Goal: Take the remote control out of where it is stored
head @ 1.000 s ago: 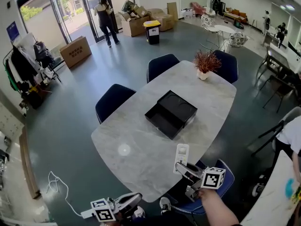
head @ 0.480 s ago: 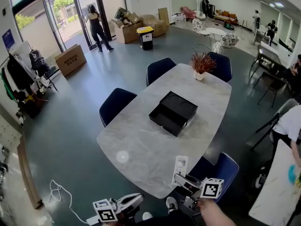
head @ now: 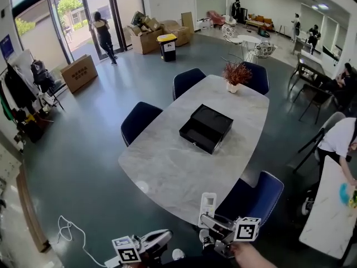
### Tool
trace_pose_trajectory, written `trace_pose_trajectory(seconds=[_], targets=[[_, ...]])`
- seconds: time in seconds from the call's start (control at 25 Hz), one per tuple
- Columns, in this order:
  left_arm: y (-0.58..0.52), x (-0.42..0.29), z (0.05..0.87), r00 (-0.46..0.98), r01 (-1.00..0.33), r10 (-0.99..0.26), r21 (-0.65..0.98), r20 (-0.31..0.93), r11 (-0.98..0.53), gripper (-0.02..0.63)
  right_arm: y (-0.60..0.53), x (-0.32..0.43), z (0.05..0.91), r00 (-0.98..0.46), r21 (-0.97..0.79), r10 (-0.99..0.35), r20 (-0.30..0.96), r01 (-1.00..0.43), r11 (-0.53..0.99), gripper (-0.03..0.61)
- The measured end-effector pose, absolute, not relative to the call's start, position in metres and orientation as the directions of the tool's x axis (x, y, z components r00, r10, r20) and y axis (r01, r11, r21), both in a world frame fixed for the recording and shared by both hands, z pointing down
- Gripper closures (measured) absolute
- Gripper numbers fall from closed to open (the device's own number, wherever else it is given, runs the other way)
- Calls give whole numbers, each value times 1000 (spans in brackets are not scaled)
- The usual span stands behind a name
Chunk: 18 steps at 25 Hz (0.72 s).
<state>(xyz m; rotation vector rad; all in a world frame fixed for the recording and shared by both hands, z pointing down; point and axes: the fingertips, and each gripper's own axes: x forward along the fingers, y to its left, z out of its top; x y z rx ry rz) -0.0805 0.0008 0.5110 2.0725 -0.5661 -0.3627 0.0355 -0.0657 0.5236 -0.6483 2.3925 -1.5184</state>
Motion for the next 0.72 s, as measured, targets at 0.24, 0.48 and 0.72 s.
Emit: trace_pose_trajectory(seconds=[0.24,0.48,0.72], targets=[[26,-90,505,865,-229,-499,842,-54,-488,609,-22,15,520,-883,-893,-468,49,-248,375,463],[52,-98,510,881,-220,-471,839,-48,-497,609,24,1,525,-879,-900,-475,51,-246,359,463],[77,-97,516,908,-192,-417,840,-44,-508,607,61,-3,526,-858,-899,-511,42,-256,355,463]])
